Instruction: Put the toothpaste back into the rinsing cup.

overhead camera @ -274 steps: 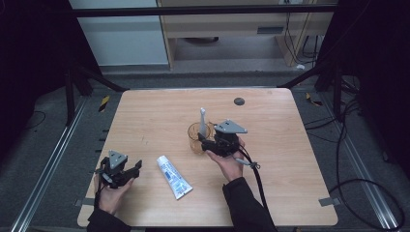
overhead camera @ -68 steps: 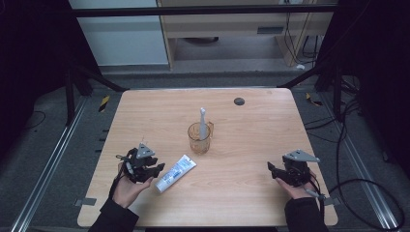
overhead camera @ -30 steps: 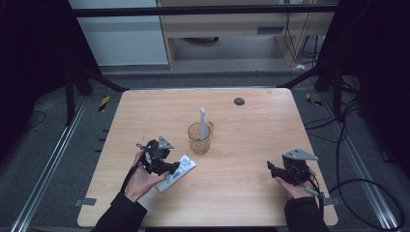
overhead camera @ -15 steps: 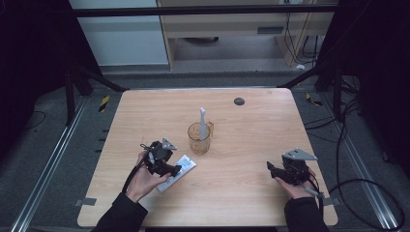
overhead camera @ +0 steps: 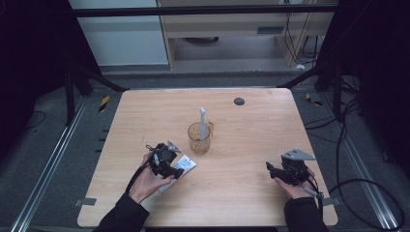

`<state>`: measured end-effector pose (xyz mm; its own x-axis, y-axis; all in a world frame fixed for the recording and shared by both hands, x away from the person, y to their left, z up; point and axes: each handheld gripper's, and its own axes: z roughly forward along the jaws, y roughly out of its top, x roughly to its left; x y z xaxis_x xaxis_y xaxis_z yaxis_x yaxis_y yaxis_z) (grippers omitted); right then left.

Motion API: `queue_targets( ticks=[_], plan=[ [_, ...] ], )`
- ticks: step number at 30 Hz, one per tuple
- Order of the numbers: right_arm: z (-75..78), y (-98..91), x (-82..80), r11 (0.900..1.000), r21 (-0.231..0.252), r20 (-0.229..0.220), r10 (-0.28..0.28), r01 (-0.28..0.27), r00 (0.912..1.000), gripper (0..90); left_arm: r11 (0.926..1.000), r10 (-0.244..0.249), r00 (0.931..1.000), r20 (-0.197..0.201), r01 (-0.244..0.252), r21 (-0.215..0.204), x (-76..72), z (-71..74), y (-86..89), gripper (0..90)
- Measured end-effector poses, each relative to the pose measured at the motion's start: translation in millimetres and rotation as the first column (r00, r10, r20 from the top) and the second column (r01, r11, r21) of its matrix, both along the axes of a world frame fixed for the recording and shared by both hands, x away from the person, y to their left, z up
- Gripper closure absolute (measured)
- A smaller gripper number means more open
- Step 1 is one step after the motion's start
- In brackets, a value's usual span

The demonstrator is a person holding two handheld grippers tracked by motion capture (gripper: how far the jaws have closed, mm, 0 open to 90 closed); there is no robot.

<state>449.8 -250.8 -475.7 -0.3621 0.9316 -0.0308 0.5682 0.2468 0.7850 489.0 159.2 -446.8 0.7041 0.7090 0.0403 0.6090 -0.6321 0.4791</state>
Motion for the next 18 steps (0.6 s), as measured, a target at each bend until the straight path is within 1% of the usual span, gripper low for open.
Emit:
queue_targets(
  ticks=[3, 9, 13, 16, 18],
  plan=[
    [0.1, 0.0, 0.0, 1.0, 0.0, 0.0, 0.001, -0.001, 1.0, 34.8, 0.9999, -0.004, 1.0, -0.009, 0.004, 0.012, 0.7, -2.5, -1.4, 40.0],
    [-0.2, 0.1, 0.3, 1.0, 0.0, -0.003, 0.001, -0.001, 1.0, 34.7, 0.9999, -0.013, 0.9997, -0.022, 0.013, 0.008, 1.8, -7.9, -3.1, 40.8],
    [-0.6, -0.1, 0.5, 1.0, -0.001, -0.004, 0.002, -0.002, 1.0, 34.7, 0.9996, -0.017, 0.9992, -0.036, 0.018, 0.023, 3.3, -11.0, -3.7, 41.9],
    [-0.5, 0.4, 0.4, 1.0, 0.005, -0.013, 0.0, 0.0, 0.9999, 34.7, 0.9992, -0.016, 0.999, -0.041, 0.017, 0.035, 3.9, -12.7, -4.6, 42.5],
    [-0.5, 0.6, 0.4, 1.0, 0.005, -0.013, 0.0, 0.0, 0.9999, 34.7, 0.9994, -0.011, 0.9989, -0.045, 0.013, 0.032, 4.5, -13.8, -4.8, 42.7]
  ],
)
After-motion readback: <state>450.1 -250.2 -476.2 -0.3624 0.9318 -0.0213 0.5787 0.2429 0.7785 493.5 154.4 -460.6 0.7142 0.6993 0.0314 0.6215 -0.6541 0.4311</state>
